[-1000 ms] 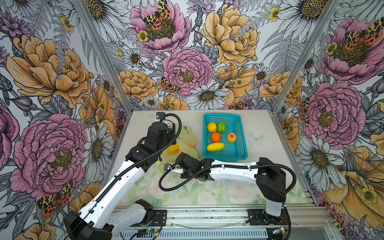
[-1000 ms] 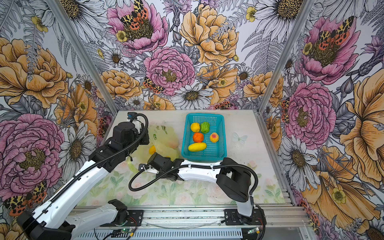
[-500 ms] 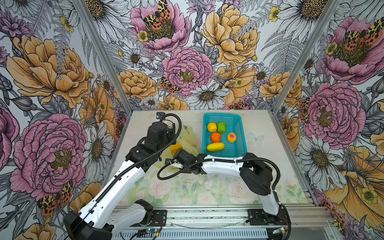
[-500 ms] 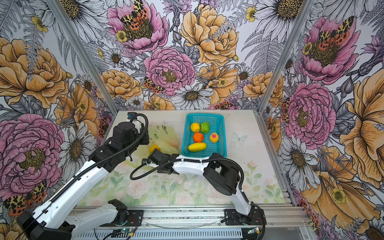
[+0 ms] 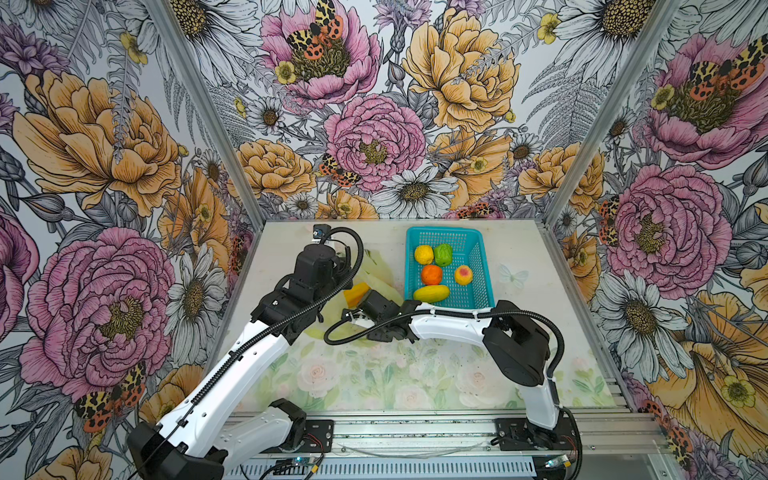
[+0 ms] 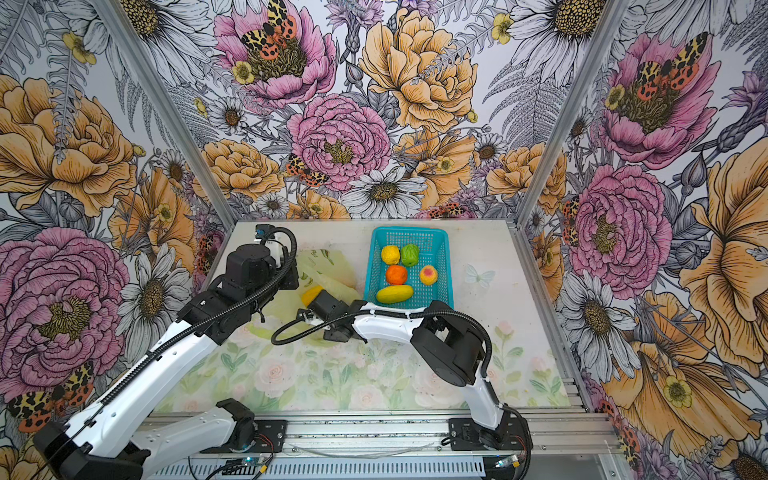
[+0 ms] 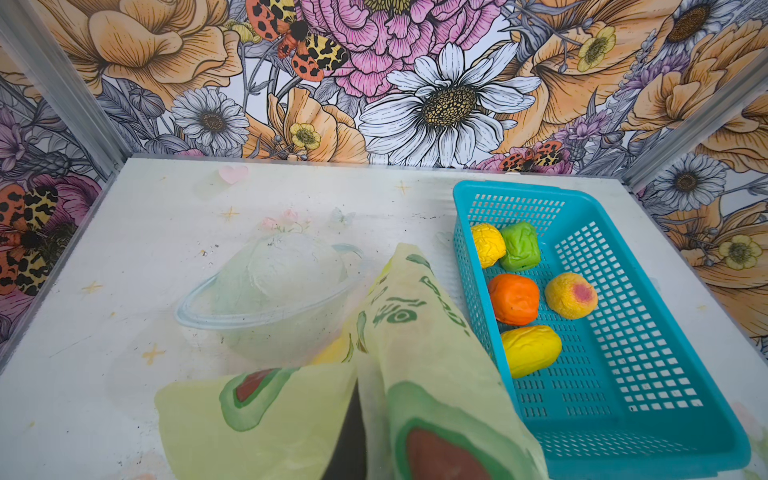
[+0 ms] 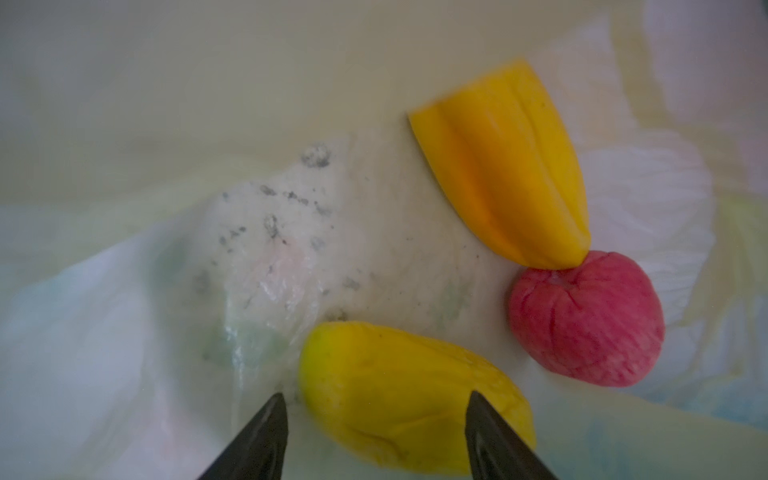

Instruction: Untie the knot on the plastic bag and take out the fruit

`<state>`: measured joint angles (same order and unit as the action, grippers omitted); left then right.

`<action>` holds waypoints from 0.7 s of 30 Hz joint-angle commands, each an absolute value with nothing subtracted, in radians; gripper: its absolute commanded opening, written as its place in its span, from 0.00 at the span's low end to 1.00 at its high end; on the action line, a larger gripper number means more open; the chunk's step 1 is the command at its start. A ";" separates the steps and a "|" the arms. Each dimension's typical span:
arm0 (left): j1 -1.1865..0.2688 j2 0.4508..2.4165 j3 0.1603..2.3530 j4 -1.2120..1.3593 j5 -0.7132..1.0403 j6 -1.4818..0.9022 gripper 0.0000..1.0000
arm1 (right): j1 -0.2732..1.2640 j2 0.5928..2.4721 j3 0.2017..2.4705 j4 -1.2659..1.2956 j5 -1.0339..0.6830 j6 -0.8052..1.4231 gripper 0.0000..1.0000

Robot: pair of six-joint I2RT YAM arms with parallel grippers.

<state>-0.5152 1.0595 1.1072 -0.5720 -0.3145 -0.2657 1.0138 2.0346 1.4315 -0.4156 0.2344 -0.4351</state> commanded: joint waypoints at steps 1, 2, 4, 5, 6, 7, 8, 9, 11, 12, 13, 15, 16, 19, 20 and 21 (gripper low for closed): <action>-0.523 1.032 1.107 -0.568 -0.301 -0.281 0.00 | 1.004 1.985 1.414 -0.429 0.229 -0.419 0.71; -0.523 1.032 1.106 -0.568 -0.302 -0.280 0.00 | 1.001 1.990 1.417 -0.432 0.240 -0.417 0.71; -0.523 1.033 1.107 -0.568 -0.301 -0.280 0.00 | 0.995 2.012 1.431 -0.443 0.271 -0.412 0.71; -0.523 1.034 1.107 -0.568 -0.301 -0.281 0.00 | 0.992 2.024 1.440 -0.448 0.281 -0.411 0.71; -0.523 1.033 1.107 -0.568 -0.299 -0.280 0.00 | 0.988 2.041 1.453 -0.453 0.292 -0.411 0.71; -0.521 1.034 1.107 -0.568 -0.299 -0.280 0.00 | 0.987 2.058 1.466 -0.460 0.296 -0.411 0.71; -0.522 1.032 1.107 -0.568 -0.299 -0.280 0.00 | 0.986 2.073 1.477 -0.464 0.299 -0.411 0.72; -0.523 1.032 1.107 -0.567 -0.299 -0.280 0.00 | 0.986 2.089 1.490 -0.468 0.302 -0.412 0.72; -0.523 1.031 1.105 -0.568 -0.299 -0.281 0.00 | 0.985 2.116 1.512 -0.472 0.314 -0.413 0.72; -0.523 1.031 1.106 -0.568 -0.299 -0.280 0.00 | 0.986 2.131 1.522 -0.472 0.324 -0.416 0.72; -0.523 1.031 1.106 -0.568 -0.299 -0.281 0.00 | 0.985 2.143 1.533 -0.474 0.330 -0.417 0.72; -0.522 1.031 1.107 -0.568 -0.299 -0.280 0.00 | 0.985 2.159 1.545 -0.474 0.337 -0.420 0.72; -0.523 1.032 1.107 -0.567 -0.299 -0.280 0.00 | 0.985 2.170 1.553 -0.472 0.344 -0.422 0.71; -0.522 1.035 1.108 -0.568 -0.299 -0.280 0.00 | 0.985 2.204 1.582 -0.472 0.389 -0.424 0.67; -0.522 1.035 1.109 -0.568 -0.299 -0.280 0.00 | 0.985 2.212 1.588 -0.472 0.398 -0.424 0.64; -0.523 1.035 1.109 -0.567 -0.299 -0.280 0.00 | 0.985 2.219 1.595 -0.472 0.406 -0.423 0.60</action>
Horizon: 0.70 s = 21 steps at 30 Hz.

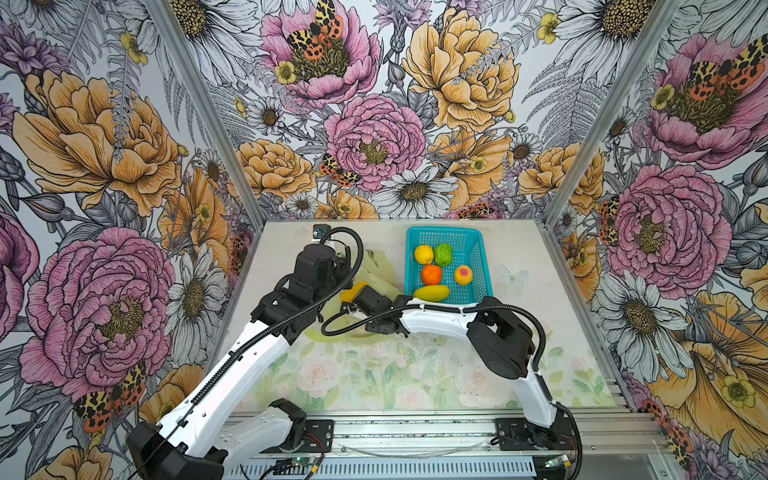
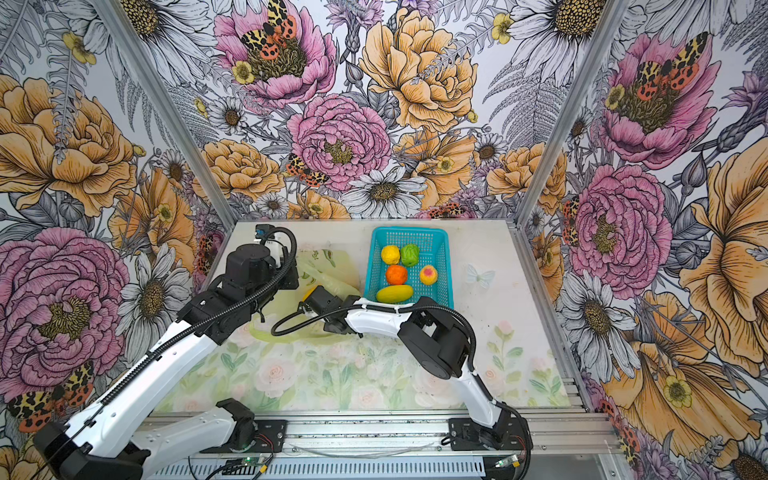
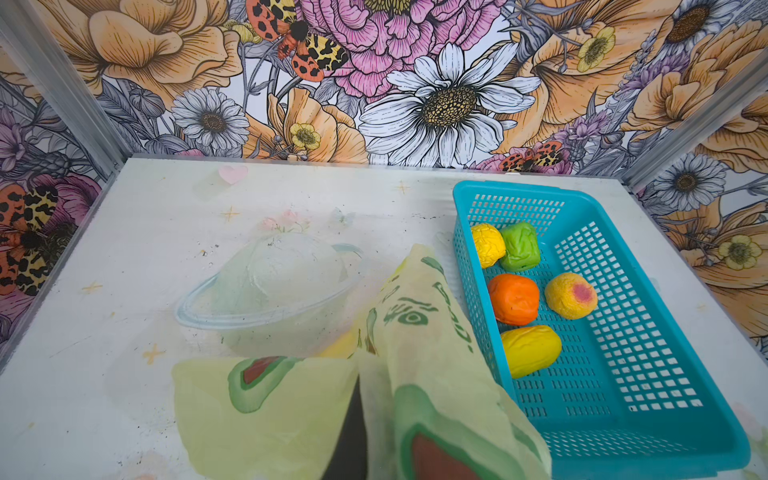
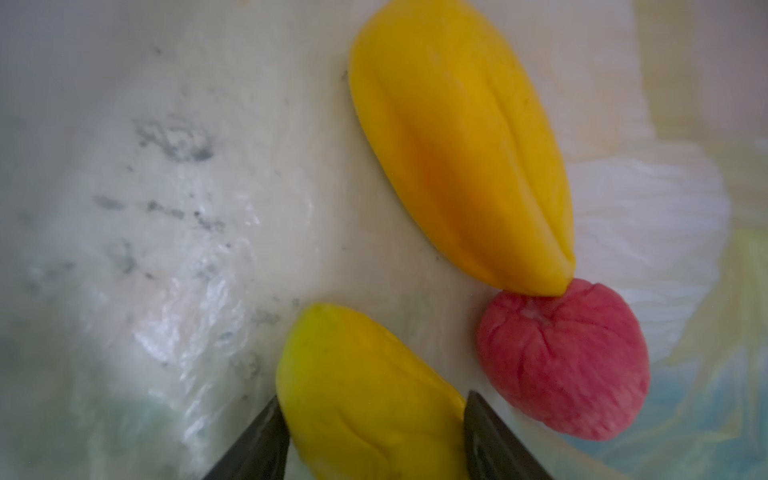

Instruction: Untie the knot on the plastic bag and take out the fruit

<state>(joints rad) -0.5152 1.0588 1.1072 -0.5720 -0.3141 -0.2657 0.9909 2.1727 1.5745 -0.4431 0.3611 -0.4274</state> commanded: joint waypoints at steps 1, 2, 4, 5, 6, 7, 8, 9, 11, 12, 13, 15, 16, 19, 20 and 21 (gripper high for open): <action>-0.523 1.035 1.108 -0.567 -0.299 -0.280 0.00 | 0.985 2.224 1.600 -0.472 0.409 -0.423 0.56; -0.522 1.033 1.109 -0.568 -0.299 -0.280 0.00 | 0.986 2.224 1.603 -0.472 0.411 -0.422 0.52; -0.523 1.032 1.107 -0.567 -0.299 -0.280 0.00 | 0.985 2.216 1.606 -0.471 0.411 -0.417 0.43; -0.523 1.032 1.107 -0.568 -0.301 -0.281 0.00 | 0.986 2.211 1.608 -0.469 0.415 -0.412 0.38; -0.523 1.032 1.107 -0.568 -0.300 -0.281 0.00 | 0.986 2.205 1.612 -0.469 0.421 -0.407 0.33; -0.523 1.032 1.107 -0.568 -0.301 -0.281 0.00 | 0.986 2.197 1.615 -0.468 0.425 -0.397 0.30; -0.523 1.034 1.107 -0.568 -0.301 -0.280 0.00 | 0.986 2.188 1.615 -0.467 0.422 -0.389 0.28; -0.522 1.034 1.108 -0.567 -0.301 -0.280 0.00 | 0.989 2.175 1.613 -0.464 0.409 -0.386 0.26; -0.522 1.037 1.109 -0.568 -0.301 -0.280 0.00 | 0.995 2.140 1.595 -0.444 0.377 -0.379 0.25; -0.522 1.038 1.109 -0.568 -0.301 -0.281 0.00 | 1.001 2.119 1.578 -0.426 0.362 -0.377 0.25; -0.523 1.038 1.109 -0.567 -0.301 -0.279 0.00 | 1.008 2.100 1.558 -0.403 0.351 -0.382 0.23; -0.523 1.040 1.109 -0.568 -0.301 -0.280 0.00 | 1.020 2.054 1.516 -0.354 0.339 -0.387 0.19; -0.523 1.039 1.109 -0.568 -0.302 -0.279 0.00 | 1.025 2.033 1.494 -0.332 0.332 -0.389 0.18; -0.522 1.038 1.108 -0.568 -0.302 -0.280 0.00 | 1.035 1.973 1.438 -0.271 0.315 -0.390 0.15; -0.522 1.039 1.109 -0.568 -0.302 -0.280 0.00 | 1.037 1.950 1.415 -0.246 0.310 -0.391 0.13; -0.523 1.039 1.108 -0.568 -0.302 -0.281 0.00 | 1.041 1.927 1.392 -0.222 0.303 -0.392 0.12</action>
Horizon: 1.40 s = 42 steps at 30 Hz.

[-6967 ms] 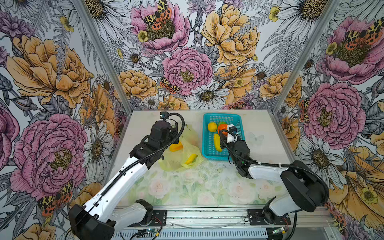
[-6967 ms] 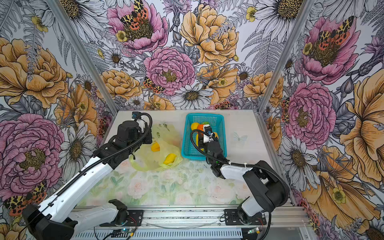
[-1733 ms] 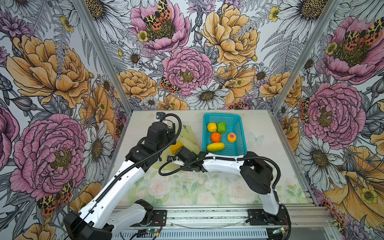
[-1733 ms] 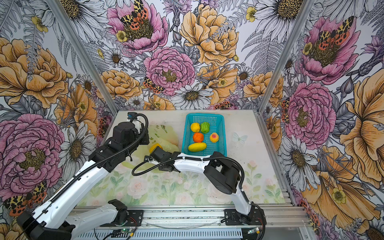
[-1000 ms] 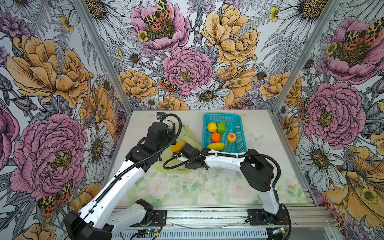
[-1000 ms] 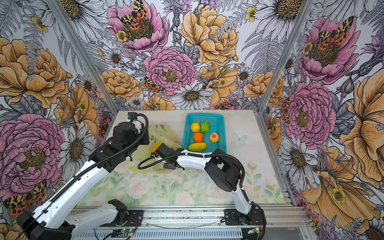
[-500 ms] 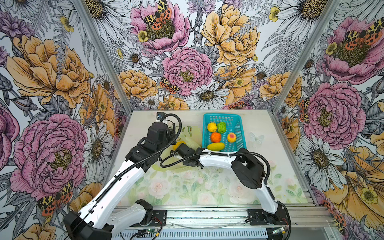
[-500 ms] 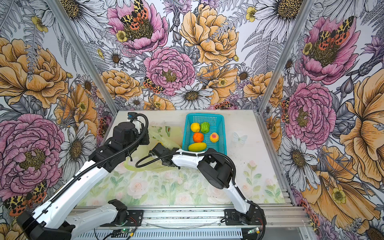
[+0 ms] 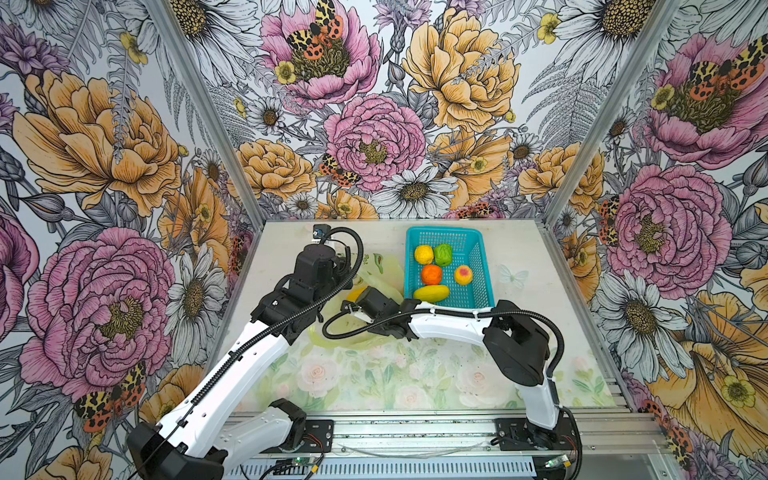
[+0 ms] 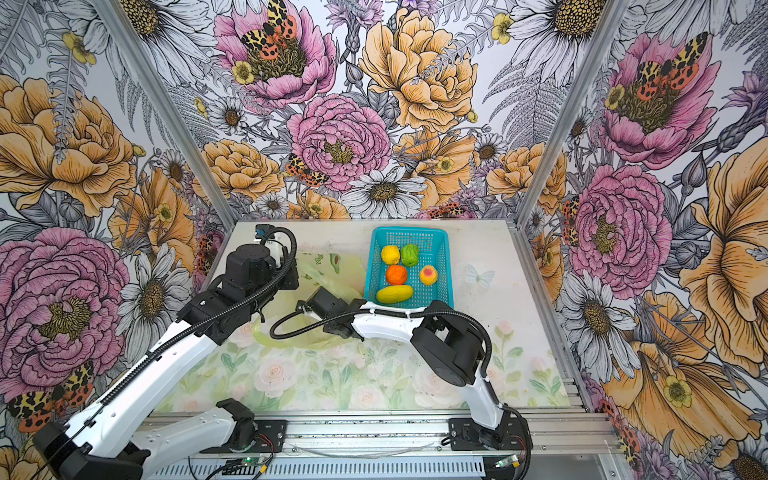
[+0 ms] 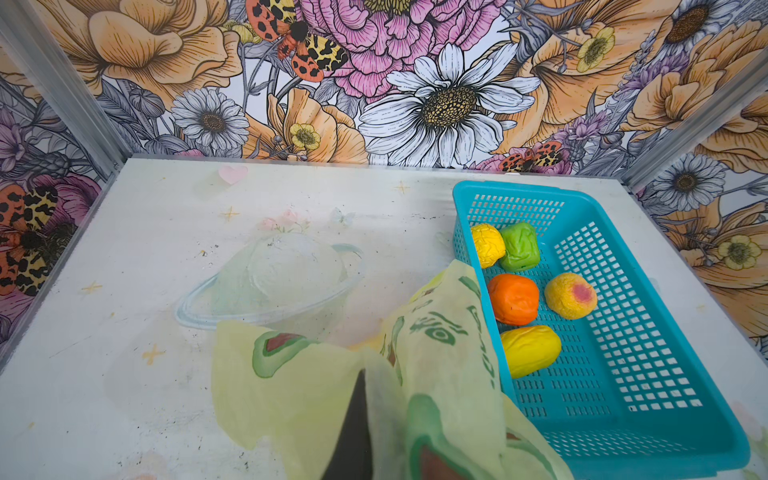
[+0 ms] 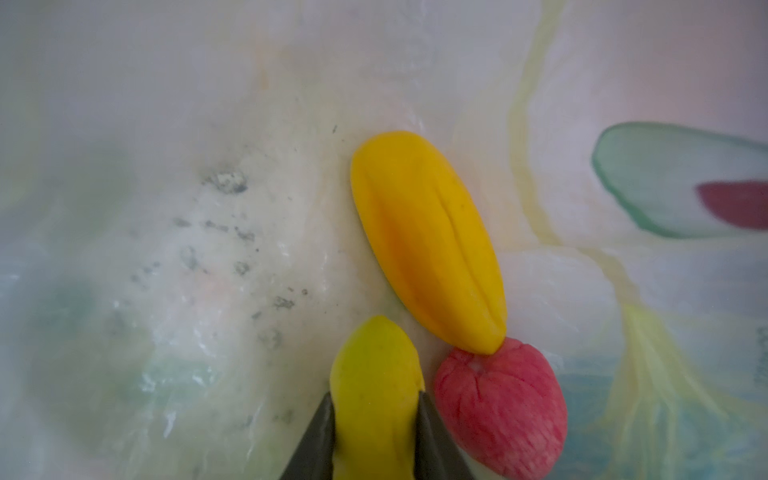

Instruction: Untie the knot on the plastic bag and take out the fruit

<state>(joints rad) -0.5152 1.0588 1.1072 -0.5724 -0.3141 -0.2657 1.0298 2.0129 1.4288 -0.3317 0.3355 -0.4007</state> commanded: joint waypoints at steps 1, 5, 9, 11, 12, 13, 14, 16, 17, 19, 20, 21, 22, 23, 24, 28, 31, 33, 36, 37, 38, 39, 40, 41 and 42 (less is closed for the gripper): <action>-0.522 1.039 1.108 -0.568 -0.302 -0.280 0.00 | 1.042 1.903 1.370 -0.203 0.290 -0.391 0.11; -0.521 1.040 1.108 -0.568 -0.301 -0.280 0.00 | 1.044 1.804 1.278 -0.134 0.208 -0.384 0.10; -0.522 1.042 1.110 -0.568 -0.301 -0.279 0.00 | 1.044 1.717 1.202 -0.070 0.106 -0.373 0.10; -0.522 1.042 1.111 -0.568 -0.301 -0.280 0.00 | 1.045 1.683 1.169 -0.035 0.075 -0.367 0.10; -0.521 1.041 1.111 -0.568 -0.301 -0.279 0.00 | 1.045 1.666 1.155 -0.018 0.065 -0.363 0.10; -0.521 1.040 1.109 -0.568 -0.301 -0.280 0.00 | 1.045 1.653 1.142 -0.003 0.057 -0.359 0.09; -0.522 1.040 1.109 -0.567 -0.301 -0.280 0.00 | 1.046 1.638 1.130 0.009 0.039 -0.355 0.09; -0.522 1.042 1.110 -0.568 -0.302 -0.281 0.00 | 1.047 1.611 1.109 0.029 -0.005 -0.343 0.08; -0.522 1.042 1.111 -0.568 -0.302 -0.281 0.00 | 1.049 1.593 1.099 0.038 -0.030 -0.333 0.07; -0.522 1.043 1.111 -0.568 -0.304 -0.280 0.00 | 1.051 1.551 1.074 0.059 -0.077 -0.315 0.05; -0.522 1.043 1.110 -0.568 -0.304 -0.281 0.00 | 1.052 1.523 1.054 0.075 -0.102 -0.307 0.05; -0.521 1.045 1.110 -0.567 -0.304 -0.279 0.00 | 1.051 1.492 1.029 0.099 -0.123 -0.297 0.04; -0.522 1.044 1.110 -0.568 -0.304 -0.279 0.00 | 1.051 1.459 1.002 0.125 -0.134 -0.286 0.04; -0.522 1.045 1.110 -0.568 -0.304 -0.280 0.00 | 1.052 1.424 0.968 0.165 -0.137 -0.277 0.04; -0.522 1.044 1.110 -0.568 -0.304 -0.280 0.00 | 1.050 1.384 0.934 0.205 -0.134 -0.261 0.03; -0.522 1.046 1.110 -0.568 -0.302 -0.280 0.00 | 1.028 1.246 0.829 0.329 -0.121 -0.195 0.00; -0.522 1.045 1.111 -0.570 -0.302 -0.280 0.00 | 0.999 1.155 0.762 0.406 -0.089 -0.142 0.00; -0.521 1.042 1.109 -0.569 -0.302 -0.281 0.00 | 0.980 1.094 0.702 0.472 -0.027 -0.103 0.00; -0.521 1.040 1.107 -0.568 -0.302 -0.281 0.00 | 0.946 1.022 0.642 0.540 0.087 -0.056 0.00; -0.522 1.041 1.108 -0.568 -0.302 -0.281 0.00 | 0.929 1.008 0.635 0.543 0.130 -0.038 0.00; -0.521 1.042 1.108 -0.568 -0.302 -0.281 0.00 | 0.905 0.996 0.631 0.540 0.177 -0.014 0.00; -0.522 1.043 1.108 -0.569 -0.301 -0.281 0.00 | 0.877 0.987 0.630 0.534 0.218 0.015 0.00; -0.522 1.043 1.109 -0.568 -0.301 -0.280 0.00 | 0.850 0.980 0.626 0.528 0.251 0.042 0.00; -0.522 1.043 1.109 -0.569 -0.300 -0.281 0.00 | 0.810 0.976 0.624 0.520 0.278 0.077 0.00; -0.522 1.043 1.108 -0.568 -0.299 -0.280 0.00 | 0.762 0.976 0.624 0.509 0.313 0.116 0.00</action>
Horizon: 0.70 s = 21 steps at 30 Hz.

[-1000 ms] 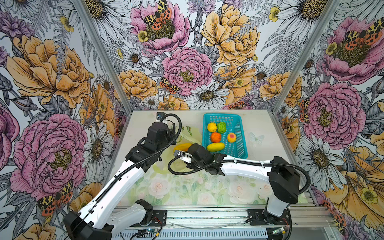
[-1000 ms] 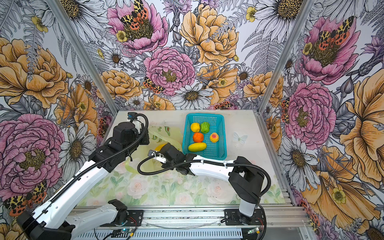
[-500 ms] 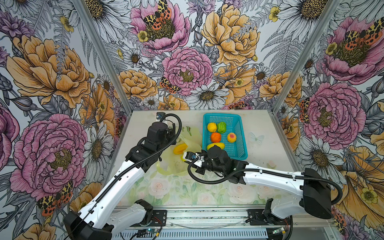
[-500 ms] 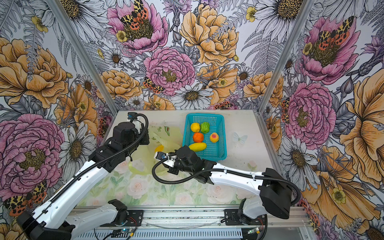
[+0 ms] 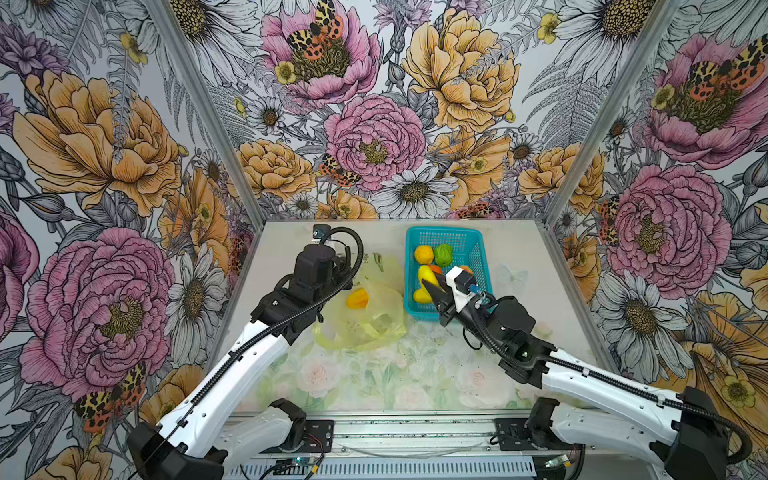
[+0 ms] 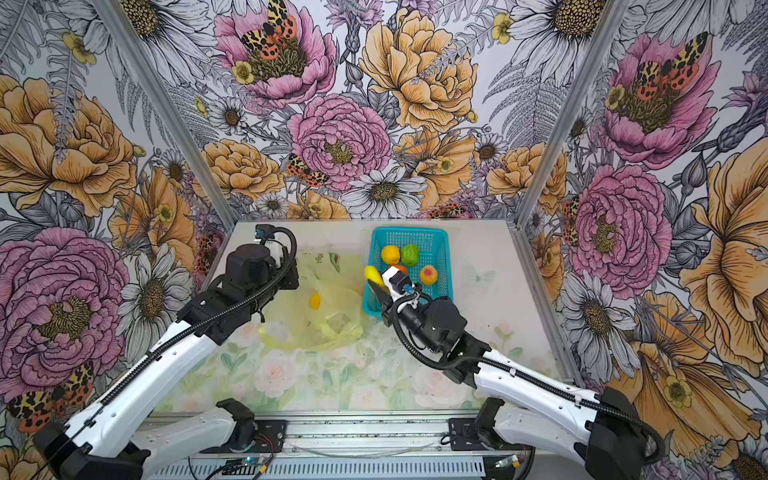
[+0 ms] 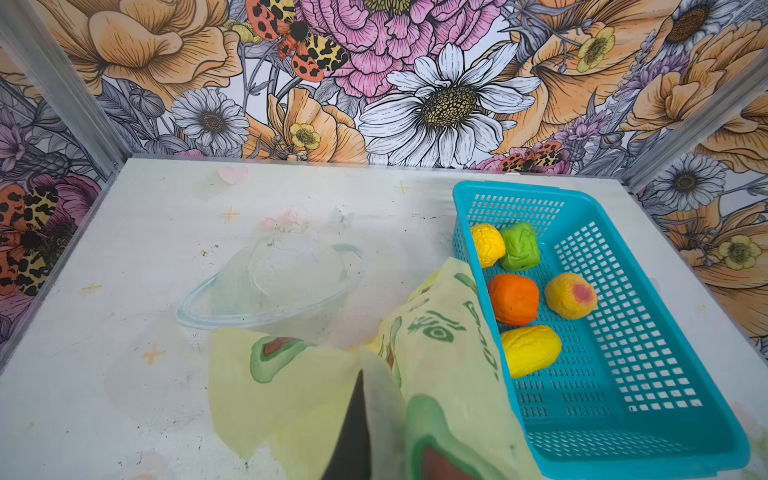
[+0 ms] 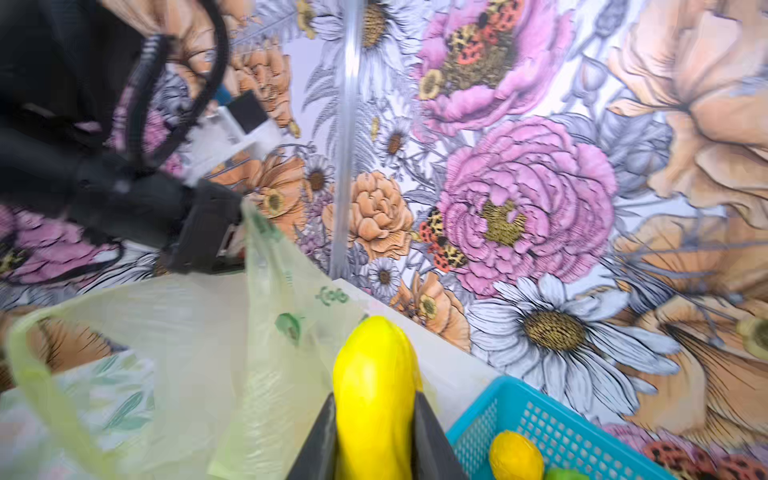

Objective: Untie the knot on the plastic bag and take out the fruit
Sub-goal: 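Lift the yellow fruit out of the bag and lower it into the teal basket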

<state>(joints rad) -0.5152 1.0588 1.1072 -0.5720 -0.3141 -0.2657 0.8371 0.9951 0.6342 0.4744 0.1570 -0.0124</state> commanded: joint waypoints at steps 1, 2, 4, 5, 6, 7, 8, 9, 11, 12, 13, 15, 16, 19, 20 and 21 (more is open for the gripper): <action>-0.522 1.043 1.109 -0.568 -0.299 -0.281 0.00 | 0.727 0.979 0.623 0.496 0.338 0.150 0.00; -0.521 1.041 1.108 -0.568 -0.300 -0.280 0.00 | 0.691 0.981 0.624 0.483 0.355 0.186 0.00; -0.520 1.041 1.109 -0.568 -0.301 -0.281 0.00 | 0.610 1.001 0.633 0.439 0.379 0.284 0.00; -0.520 1.042 1.108 -0.568 -0.302 -0.281 0.00 | 0.576 1.017 0.640 0.411 0.390 0.335 0.00; -0.519 1.043 1.108 -0.568 -0.302 -0.281 0.00 | 0.542 1.038 0.648 0.380 0.398 0.384 0.00; -0.520 1.043 1.109 -0.568 -0.301 -0.281 0.00 | 0.518 1.061 0.655 0.355 0.402 0.422 0.00; -0.520 1.044 1.110 -0.568 -0.301 -0.279 0.00 | 0.489 1.094 0.664 0.326 0.401 0.463 0.00; -0.519 1.044 1.110 -0.567 -0.299 -0.280 0.00 | 0.466 1.127 0.669 0.301 0.397 0.492 0.00; -0.521 1.045 1.109 -0.567 -0.299 -0.280 0.00 | 0.439 1.186 0.676 0.275 0.393 0.521 0.00; -0.520 1.045 1.109 -0.568 -0.299 -0.281 0.00 | 0.431 1.216 0.680 0.270 0.386 0.528 0.00; -0.520 1.045 1.109 -0.568 -0.299 -0.280 0.00 | 0.427 1.242 0.684 0.264 0.382 0.532 0.00; -0.520 1.046 1.110 -0.568 -0.300 -0.279 0.00 | 0.423 1.295 0.701 0.256 0.374 0.537 0.00; -0.520 1.046 1.109 -0.567 -0.300 -0.279 0.00 | 0.421 1.314 0.711 0.253 0.364 0.537 0.00; -0.521 1.048 1.111 -0.568 -0.301 -0.278 0.00 | 0.416 1.403 0.776 0.216 0.325 0.537 0.00; -0.520 1.048 1.110 -0.567 -0.301 -0.278 0.00 | 0.416 1.433 0.798 0.203 0.315 0.536 0.00; -0.520 1.047 1.111 -0.568 -0.302 -0.279 0.00 | 0.416 1.461 0.815 0.198 0.305 0.538 0.00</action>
